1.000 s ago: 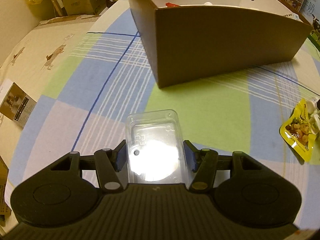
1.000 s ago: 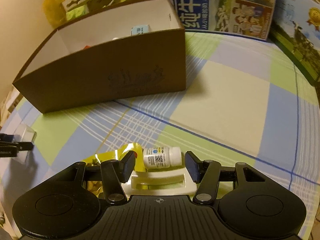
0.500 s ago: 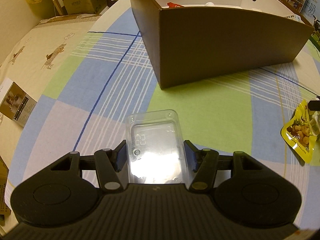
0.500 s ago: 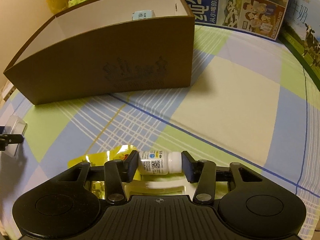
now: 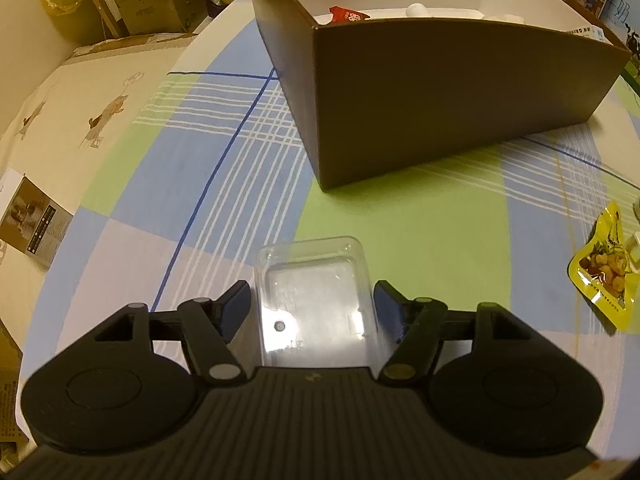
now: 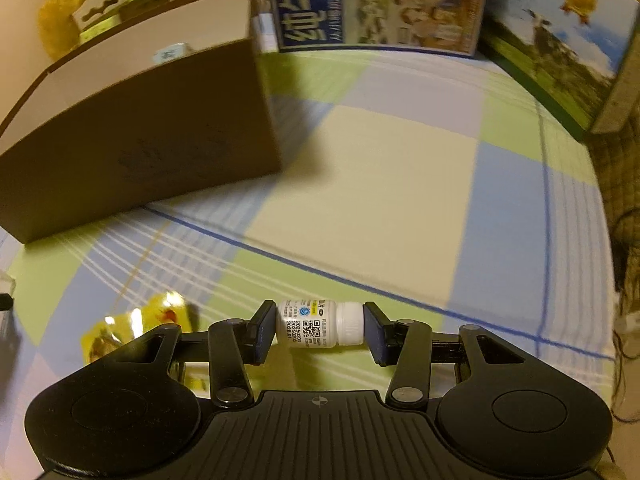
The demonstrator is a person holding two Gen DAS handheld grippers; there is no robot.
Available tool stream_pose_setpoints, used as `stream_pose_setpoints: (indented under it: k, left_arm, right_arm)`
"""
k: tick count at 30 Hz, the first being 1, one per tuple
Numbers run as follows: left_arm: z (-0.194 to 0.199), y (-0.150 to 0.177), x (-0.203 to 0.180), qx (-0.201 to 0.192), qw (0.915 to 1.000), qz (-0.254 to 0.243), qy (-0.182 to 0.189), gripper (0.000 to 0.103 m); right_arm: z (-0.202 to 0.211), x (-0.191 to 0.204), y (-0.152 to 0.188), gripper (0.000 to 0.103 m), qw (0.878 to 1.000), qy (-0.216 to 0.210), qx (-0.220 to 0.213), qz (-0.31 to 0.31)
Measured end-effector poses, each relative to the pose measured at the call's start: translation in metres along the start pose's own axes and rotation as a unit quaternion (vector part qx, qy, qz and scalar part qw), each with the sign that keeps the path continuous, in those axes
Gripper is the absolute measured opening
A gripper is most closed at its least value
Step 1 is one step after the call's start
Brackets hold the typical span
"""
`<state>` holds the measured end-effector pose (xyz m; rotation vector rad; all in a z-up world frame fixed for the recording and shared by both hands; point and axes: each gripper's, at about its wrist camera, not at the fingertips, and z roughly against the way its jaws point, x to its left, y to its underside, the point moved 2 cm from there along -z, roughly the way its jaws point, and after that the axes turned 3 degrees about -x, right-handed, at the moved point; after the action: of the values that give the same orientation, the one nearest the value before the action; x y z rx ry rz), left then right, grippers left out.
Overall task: Organize objects
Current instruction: 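Grasp the white pill bottle with the right tool while the left tool holds the container, then lift container and pill bottle and carry both toward the brown box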
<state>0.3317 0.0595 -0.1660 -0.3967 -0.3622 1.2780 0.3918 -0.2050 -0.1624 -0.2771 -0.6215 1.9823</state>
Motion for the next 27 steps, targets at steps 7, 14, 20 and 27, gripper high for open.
stream_pose_setpoints:
  k: [7, 14, 20, 27]
  left_arm:
    - [-0.001, -0.004, -0.004, -0.001, 0.9998, -0.005, 0.017, 0.052]
    - [-0.001, -0.003, -0.007, -0.004, 0.9997, -0.01, 0.023, 0.051]
    - [0.001, -0.001, -0.009, -0.002, 0.9995, -0.014, 0.028, 0.051]
    - [0.01, 0.001, -0.012, -0.009, 0.9992, -0.009, 0.038, 0.051]
  right_arm:
    - [0.011, -0.013, 0.024, 0.044, 1.0, 0.013, 0.004, -0.023]
    - [0.023, -0.019, 0.037, 0.044, 0.999, 0.018, 0.001, -0.051]
    - [0.029, -0.02, 0.043, 0.044, 0.998, 0.017, 0.003, -0.065]
    - [0.045, -0.018, 0.044, 0.044, 0.996, 0.008, -0.014, -0.082]
